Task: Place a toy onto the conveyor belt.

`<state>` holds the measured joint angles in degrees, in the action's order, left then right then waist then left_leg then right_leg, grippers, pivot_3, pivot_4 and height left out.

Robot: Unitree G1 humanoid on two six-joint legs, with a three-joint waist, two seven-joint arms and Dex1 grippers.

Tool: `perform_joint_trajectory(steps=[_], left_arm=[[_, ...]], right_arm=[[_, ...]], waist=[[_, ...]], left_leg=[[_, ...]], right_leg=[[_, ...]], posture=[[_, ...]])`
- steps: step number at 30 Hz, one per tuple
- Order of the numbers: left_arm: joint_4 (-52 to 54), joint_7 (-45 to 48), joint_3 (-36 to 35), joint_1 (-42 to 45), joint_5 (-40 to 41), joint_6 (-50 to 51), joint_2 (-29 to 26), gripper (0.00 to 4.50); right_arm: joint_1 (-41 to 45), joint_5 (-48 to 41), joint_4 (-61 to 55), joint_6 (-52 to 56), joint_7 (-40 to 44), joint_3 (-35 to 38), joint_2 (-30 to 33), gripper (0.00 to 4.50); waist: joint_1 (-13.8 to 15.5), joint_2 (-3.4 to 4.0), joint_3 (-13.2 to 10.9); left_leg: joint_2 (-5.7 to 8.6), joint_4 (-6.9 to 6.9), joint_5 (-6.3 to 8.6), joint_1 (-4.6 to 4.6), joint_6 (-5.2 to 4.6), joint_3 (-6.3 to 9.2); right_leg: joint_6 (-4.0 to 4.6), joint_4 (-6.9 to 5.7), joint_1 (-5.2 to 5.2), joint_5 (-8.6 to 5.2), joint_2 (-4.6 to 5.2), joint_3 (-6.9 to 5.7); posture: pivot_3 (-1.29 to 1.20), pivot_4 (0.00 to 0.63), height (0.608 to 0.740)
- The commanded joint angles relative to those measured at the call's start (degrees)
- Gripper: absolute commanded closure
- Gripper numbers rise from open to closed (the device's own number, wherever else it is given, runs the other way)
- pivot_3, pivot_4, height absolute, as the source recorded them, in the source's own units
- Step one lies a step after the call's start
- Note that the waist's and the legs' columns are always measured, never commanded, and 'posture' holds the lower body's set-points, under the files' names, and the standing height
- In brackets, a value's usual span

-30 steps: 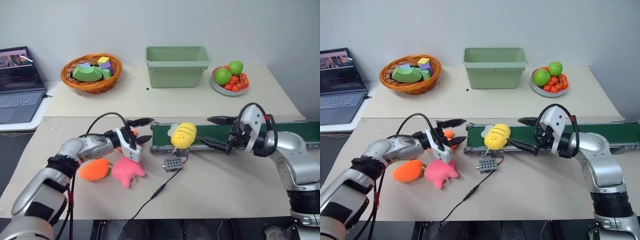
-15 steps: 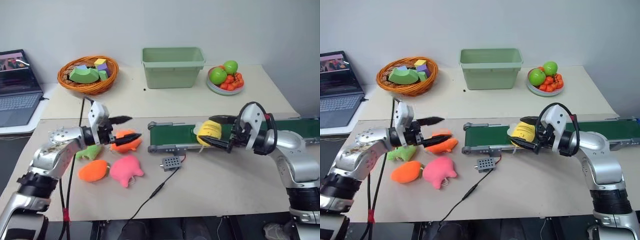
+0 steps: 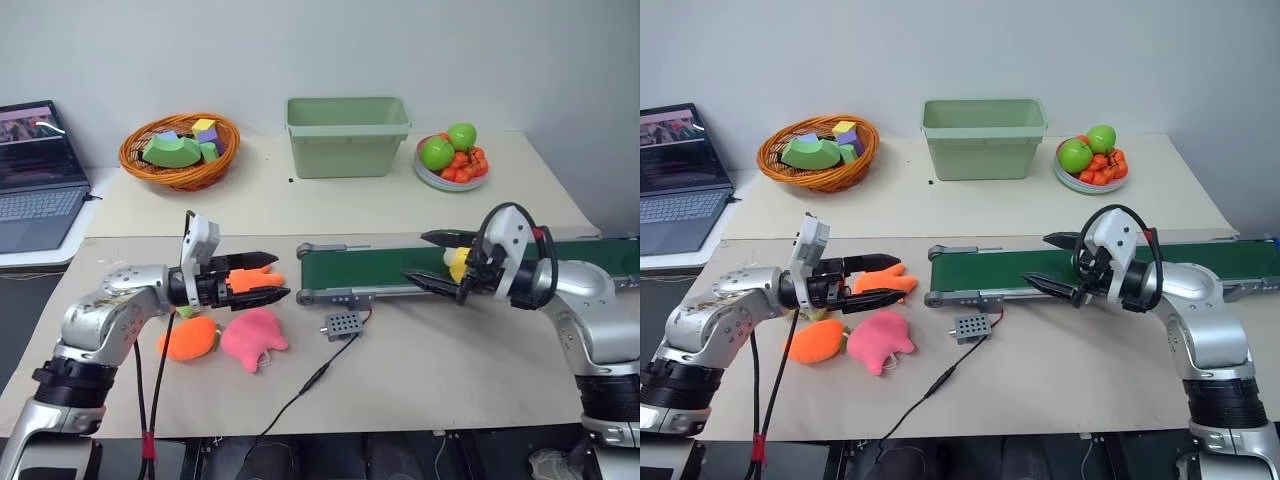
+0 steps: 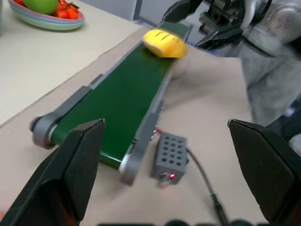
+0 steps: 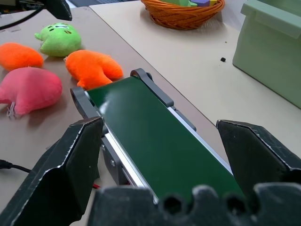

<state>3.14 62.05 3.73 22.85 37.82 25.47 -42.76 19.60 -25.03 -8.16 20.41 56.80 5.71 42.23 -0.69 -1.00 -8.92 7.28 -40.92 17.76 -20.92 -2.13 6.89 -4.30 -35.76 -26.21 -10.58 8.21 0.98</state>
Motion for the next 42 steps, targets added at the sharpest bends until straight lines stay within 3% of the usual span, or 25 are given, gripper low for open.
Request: perform_joint_trajectory(steps=[1, 42], left_arm=[[2.7, 1.5, -0.4, 1.2, -2.5, -2.7, 0.5, 0.03], [3.5, 4.9, -1.3, 1.2, -7.3, -3.3, 3.0, 0.03]], right_arm=[[0.5, -0.4, -1.0, -1.2, -0.2, 2.4, 0.9, 0.0], [0.3, -0.1, -1.1, -1.5, -0.3, 1.2, 0.3, 0.0]], waist=[[0.0, 0.0, 0.0], [0.0, 0.0, 0.0]], left_leg=[[0.0, 0.0, 0.0, -0.01, 0.0, 0.0], [-0.01, 0.01, 0.0, 0.0, 0.0, -0.01]], right_leg=[[0.0, 0.0, 0.0, 0.0, 0.0, 0.0], [0.0, 0.0, 0.0, 0.0, 0.0, 0.0]], posture=[[0.0, 0.15, 0.74], [0.0, 0.15, 0.74]])
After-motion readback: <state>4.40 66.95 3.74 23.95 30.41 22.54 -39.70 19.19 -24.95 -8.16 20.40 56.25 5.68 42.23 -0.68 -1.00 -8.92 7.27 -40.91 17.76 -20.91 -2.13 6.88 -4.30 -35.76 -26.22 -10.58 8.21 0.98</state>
